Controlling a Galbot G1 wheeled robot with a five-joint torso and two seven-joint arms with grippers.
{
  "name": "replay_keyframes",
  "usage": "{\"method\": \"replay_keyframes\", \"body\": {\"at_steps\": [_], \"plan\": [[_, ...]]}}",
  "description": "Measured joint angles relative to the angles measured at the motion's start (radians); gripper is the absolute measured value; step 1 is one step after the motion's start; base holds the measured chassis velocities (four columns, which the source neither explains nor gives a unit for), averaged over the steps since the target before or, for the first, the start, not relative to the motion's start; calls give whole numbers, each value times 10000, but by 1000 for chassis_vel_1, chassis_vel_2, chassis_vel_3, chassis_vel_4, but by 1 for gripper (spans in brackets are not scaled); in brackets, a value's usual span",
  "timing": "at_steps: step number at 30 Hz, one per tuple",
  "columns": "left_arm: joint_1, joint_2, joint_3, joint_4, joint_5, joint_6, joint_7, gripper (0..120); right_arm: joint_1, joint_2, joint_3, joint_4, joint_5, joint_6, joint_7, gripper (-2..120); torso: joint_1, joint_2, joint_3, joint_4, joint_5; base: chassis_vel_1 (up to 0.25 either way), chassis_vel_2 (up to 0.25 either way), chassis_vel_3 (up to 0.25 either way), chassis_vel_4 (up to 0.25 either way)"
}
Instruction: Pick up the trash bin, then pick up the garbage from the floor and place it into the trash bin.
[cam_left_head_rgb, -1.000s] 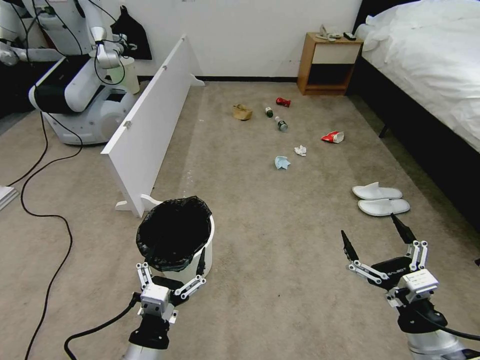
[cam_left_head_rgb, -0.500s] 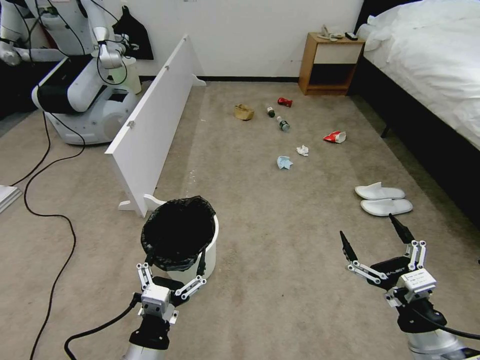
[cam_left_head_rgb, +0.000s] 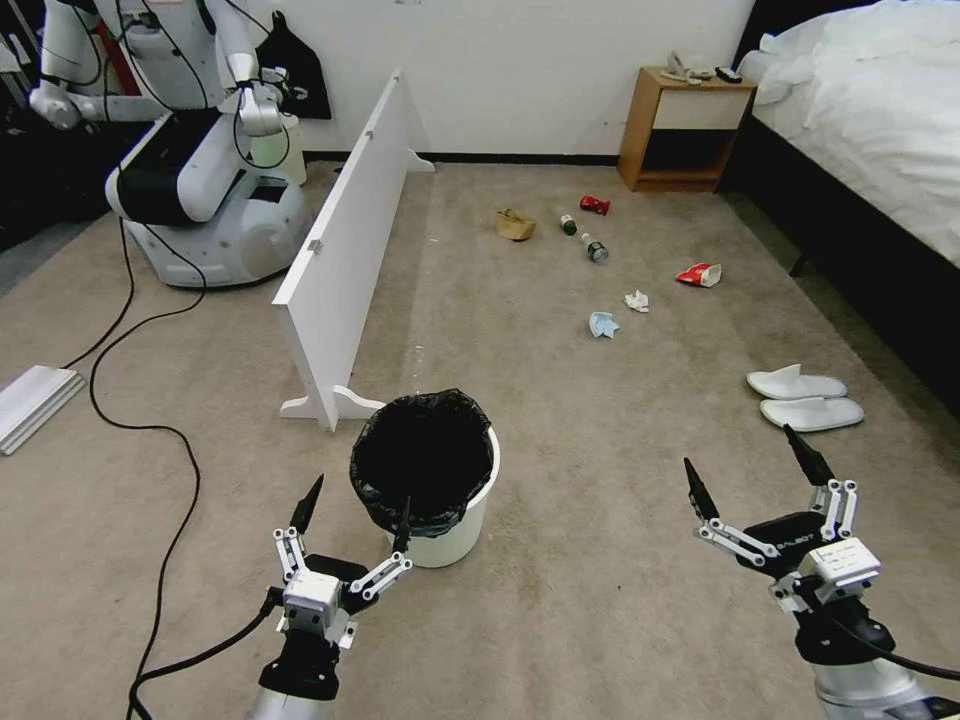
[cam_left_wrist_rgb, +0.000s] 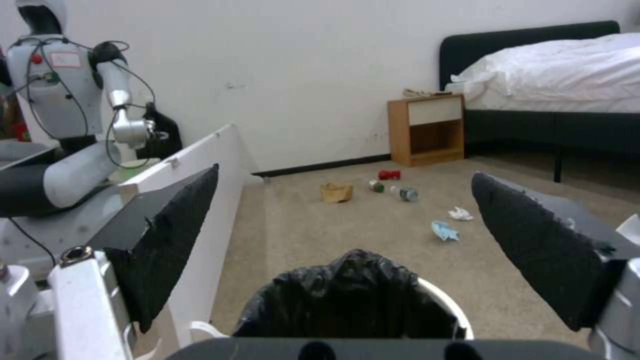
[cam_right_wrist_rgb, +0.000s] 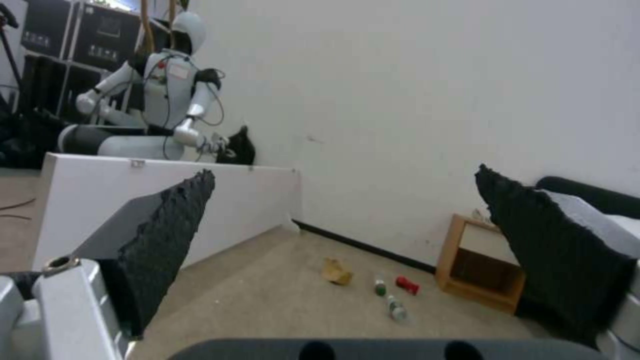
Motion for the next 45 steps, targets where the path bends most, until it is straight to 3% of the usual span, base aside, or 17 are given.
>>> {"method": "replay_keyframes", "body": {"at_steps": [8,21,35,45], "plan": [[-49,34,-25,53,-17,0,1,100,6,-30,-18,75,162,-457,37,100,-1,0,0,0,-3,-20,-10,10,8],[-78,40,-41,81,-72,1,-3,100,38,-39,28,50,256,-482,-116,100,-1,0,-1,-2,-4,-22,1,17,-3],[-106,41,-43,108,-84,19,-9,100,96,-26,16,-44,357,-126,-203,100,2,-1,4,-1,5,-317,48,328,-51],[-310,76,-198,45,54,578,-768,100,97,-109,34,-54,210,-93,-21,100,1,0,-3,-2,-5,-30,44,-1,-41]]}}
